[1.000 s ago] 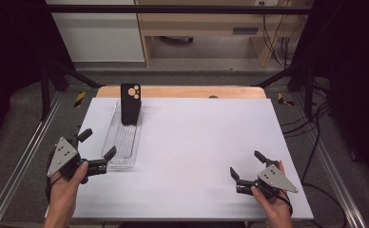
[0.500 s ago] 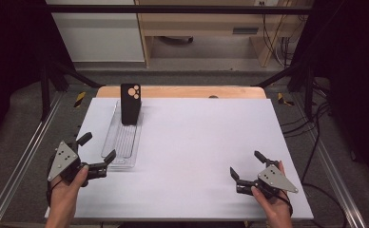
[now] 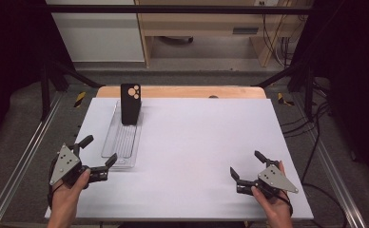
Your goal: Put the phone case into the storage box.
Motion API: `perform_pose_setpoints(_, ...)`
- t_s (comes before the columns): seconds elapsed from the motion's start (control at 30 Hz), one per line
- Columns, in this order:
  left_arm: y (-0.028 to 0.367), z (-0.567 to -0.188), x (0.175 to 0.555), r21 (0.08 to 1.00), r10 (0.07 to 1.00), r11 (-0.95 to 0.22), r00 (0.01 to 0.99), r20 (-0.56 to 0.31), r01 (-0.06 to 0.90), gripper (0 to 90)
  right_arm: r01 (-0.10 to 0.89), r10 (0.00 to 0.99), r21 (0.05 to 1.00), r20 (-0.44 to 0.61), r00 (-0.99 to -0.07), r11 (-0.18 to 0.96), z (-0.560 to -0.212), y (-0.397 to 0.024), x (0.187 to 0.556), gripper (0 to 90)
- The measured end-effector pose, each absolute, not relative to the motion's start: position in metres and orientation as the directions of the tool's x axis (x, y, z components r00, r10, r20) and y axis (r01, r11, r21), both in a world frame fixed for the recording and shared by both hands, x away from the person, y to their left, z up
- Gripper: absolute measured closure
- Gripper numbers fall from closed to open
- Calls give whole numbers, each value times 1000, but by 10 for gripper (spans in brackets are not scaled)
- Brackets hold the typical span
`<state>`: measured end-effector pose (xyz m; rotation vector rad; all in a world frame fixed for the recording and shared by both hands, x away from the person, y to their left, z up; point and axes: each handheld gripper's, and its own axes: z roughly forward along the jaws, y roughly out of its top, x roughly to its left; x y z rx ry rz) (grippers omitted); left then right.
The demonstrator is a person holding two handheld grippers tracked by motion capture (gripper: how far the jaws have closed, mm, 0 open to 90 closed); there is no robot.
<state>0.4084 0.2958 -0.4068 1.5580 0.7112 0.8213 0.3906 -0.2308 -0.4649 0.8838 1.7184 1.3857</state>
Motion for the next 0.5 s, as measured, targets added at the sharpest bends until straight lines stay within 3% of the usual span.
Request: perform_pose_setpoints(0.5, 294, -414, 406, 992, 814, -130, 571, 107, -2, 3, 56, 864, 983, -128, -486, 177, -465, -231, 391, 20)
